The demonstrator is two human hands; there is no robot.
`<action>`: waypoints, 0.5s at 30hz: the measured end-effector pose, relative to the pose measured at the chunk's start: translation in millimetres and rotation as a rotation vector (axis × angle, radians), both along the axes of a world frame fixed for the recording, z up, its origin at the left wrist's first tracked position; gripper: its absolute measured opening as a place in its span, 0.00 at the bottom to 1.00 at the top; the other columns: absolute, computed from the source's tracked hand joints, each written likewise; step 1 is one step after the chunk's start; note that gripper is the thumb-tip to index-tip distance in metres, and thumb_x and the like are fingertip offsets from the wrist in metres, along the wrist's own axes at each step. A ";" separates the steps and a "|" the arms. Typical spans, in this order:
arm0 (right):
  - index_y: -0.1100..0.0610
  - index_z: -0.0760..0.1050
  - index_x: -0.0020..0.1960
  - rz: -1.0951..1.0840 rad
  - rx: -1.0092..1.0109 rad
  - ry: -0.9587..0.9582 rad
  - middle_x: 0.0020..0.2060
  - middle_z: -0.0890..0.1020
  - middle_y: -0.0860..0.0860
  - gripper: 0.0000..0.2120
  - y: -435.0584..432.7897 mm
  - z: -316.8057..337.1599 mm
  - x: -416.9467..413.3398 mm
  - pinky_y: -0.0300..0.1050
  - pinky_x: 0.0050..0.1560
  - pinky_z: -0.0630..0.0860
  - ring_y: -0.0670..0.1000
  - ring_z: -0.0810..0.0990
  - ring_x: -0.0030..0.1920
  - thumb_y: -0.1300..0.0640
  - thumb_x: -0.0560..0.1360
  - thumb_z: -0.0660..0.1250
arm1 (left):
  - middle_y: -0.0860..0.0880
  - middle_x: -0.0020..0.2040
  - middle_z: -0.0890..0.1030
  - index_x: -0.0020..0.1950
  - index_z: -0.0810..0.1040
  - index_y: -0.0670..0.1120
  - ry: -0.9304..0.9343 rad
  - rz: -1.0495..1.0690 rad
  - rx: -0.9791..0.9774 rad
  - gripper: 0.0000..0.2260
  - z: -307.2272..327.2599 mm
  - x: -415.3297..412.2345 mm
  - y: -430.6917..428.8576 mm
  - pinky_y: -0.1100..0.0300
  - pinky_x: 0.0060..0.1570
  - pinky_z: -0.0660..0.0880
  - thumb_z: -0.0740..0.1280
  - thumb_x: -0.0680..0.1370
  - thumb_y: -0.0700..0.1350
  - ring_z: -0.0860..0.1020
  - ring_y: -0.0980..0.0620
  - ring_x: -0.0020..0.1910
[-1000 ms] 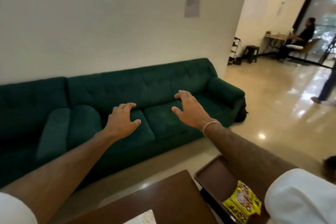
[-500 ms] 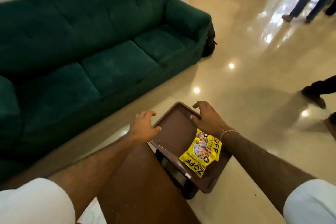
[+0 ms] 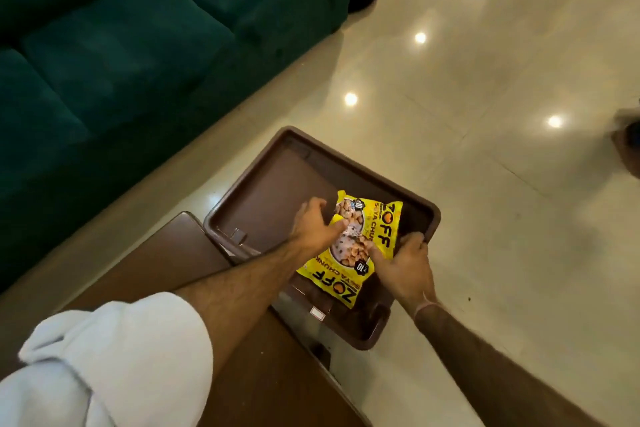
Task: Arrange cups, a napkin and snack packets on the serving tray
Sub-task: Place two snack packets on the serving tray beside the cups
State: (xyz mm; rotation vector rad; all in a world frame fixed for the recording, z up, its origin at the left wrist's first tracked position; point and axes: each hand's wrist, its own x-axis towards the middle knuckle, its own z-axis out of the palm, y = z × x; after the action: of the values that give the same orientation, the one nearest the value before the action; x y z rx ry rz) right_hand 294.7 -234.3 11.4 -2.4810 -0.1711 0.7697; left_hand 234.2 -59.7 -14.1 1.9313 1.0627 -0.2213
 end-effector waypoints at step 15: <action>0.51 0.79 0.57 -0.227 0.087 0.305 0.51 0.86 0.47 0.19 11.2 -29.5 -47.5 0.55 0.63 0.71 0.55 0.82 0.55 0.49 0.68 0.78 | 0.50 0.46 0.83 0.46 0.77 0.49 0.132 -0.745 0.135 0.15 -2.2 83.7 29.4 0.58 0.46 0.74 0.79 0.65 0.50 0.81 0.47 0.49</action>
State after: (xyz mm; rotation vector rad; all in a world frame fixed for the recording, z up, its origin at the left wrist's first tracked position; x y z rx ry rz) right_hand 247.2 -223.1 -18.1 -2.2197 0.1805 1.0045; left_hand 317.9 -30.3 -16.2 2.3933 0.3949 -0.7082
